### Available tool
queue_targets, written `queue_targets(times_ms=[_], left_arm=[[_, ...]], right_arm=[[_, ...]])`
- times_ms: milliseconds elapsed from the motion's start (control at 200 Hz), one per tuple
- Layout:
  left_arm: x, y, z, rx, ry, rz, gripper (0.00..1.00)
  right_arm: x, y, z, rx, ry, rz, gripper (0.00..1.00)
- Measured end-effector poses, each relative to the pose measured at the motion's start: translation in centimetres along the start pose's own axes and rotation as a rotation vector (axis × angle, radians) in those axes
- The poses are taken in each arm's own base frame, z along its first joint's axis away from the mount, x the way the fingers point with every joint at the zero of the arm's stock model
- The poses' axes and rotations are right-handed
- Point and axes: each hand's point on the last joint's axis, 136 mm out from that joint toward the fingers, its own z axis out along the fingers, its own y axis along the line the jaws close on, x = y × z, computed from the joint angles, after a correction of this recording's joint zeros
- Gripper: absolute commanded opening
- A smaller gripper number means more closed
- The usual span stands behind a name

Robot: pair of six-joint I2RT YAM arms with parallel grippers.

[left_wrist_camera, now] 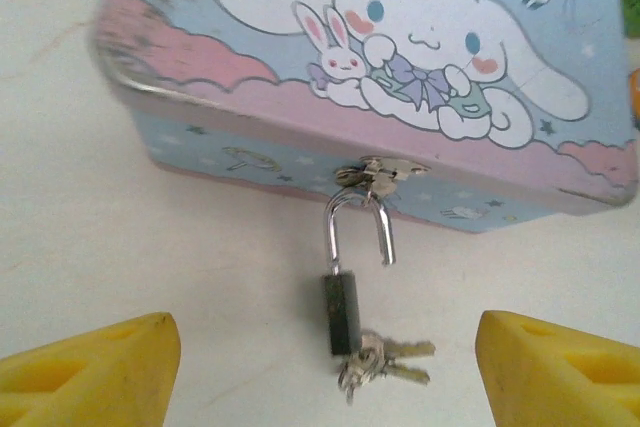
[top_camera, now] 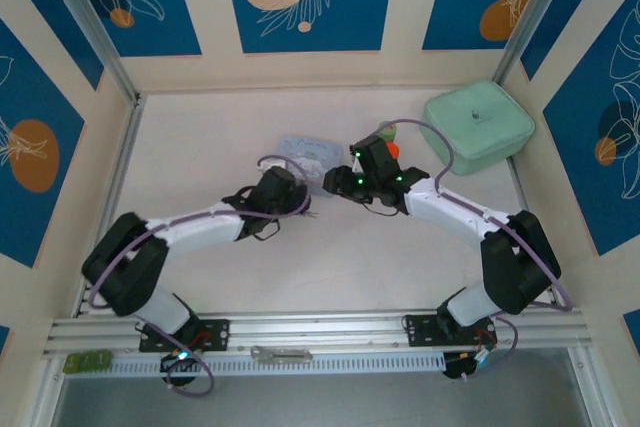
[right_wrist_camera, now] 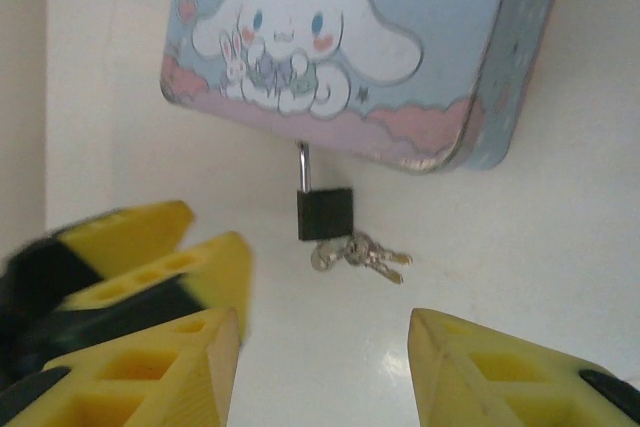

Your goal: Unlock a padlock with a key

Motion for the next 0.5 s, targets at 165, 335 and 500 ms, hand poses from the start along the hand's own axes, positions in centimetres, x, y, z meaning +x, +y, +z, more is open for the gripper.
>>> queue_targets(times_ms=[165,335,500], left_arm=[[-1.8,4.9,-2.1,-0.019,-0.081,-0.138,0.80],[-2.8,9.3,-1.9,-0.056,-0.106,-0.247,0.79],[-3.9,8.8,-1.9,0.004,-0.131,-0.282,0.79]], right_arm=[[1.8,1.7,2.3,0.066,0.065,-0.080,0.54],[2.3,3.4,5.3,0.166,0.098,-0.178,0.56],[2.0,4.0,8.3,0.285,0.117,-0.243,0.54]])
